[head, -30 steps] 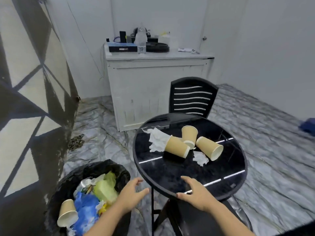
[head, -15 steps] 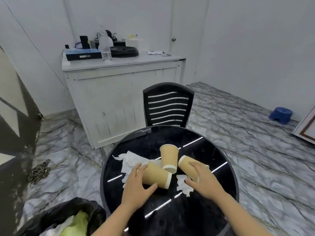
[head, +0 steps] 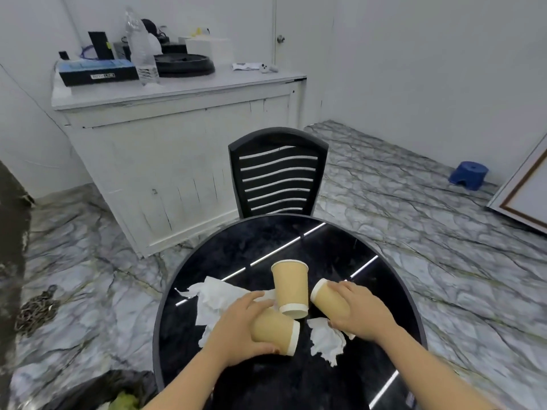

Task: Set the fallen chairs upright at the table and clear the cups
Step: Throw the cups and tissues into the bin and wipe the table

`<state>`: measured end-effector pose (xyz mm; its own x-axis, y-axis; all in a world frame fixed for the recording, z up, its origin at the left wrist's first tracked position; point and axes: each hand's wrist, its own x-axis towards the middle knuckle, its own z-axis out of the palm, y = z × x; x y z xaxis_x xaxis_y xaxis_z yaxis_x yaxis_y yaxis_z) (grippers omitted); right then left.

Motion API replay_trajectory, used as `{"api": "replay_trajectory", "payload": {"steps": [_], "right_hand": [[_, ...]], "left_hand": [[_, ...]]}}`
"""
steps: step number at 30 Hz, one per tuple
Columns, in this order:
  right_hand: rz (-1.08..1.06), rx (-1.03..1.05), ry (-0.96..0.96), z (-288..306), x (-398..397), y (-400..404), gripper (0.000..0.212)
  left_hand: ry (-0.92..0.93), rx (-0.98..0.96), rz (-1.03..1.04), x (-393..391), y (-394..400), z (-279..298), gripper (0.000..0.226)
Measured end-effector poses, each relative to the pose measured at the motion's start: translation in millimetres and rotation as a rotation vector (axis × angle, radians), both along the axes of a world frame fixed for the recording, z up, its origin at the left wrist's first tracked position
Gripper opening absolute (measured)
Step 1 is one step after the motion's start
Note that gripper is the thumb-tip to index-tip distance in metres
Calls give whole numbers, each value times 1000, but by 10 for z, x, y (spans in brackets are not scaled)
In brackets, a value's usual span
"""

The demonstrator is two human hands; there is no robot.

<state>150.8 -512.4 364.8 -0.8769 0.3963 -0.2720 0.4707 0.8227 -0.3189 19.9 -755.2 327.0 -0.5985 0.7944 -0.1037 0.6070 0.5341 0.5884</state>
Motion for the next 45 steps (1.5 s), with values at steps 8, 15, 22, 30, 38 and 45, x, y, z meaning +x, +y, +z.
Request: {"api": "replay_trajectory", "payload": {"steps": [8, 15, 22, 30, 38, 45], "right_hand": [[-130, -123, 36, -10, 45, 93, 89], [-144, -238, 323, 424, -217, -151, 83], [212, -405, 489, 924, -773, -1476, 54], [434, -759, 58, -29, -938, -3509, 81], [154, -802, -263, -1822, -504, -4472, 84], [184, -713, -247, -2376, -462, -4545, 101]], "left_hand": [[-150, 111, -15, -29, 89, 14, 64], [-105, 400, 295, 115, -151, 233, 64], [76, 569, 770, 227, -1333, 457, 62], [62, 364, 1776, 795, -3226, -147, 57], [-120, 116, 1909, 1358, -3849, -1498, 59], [-175, -35, 1952, 1342, -3768, -2109, 102]]}}
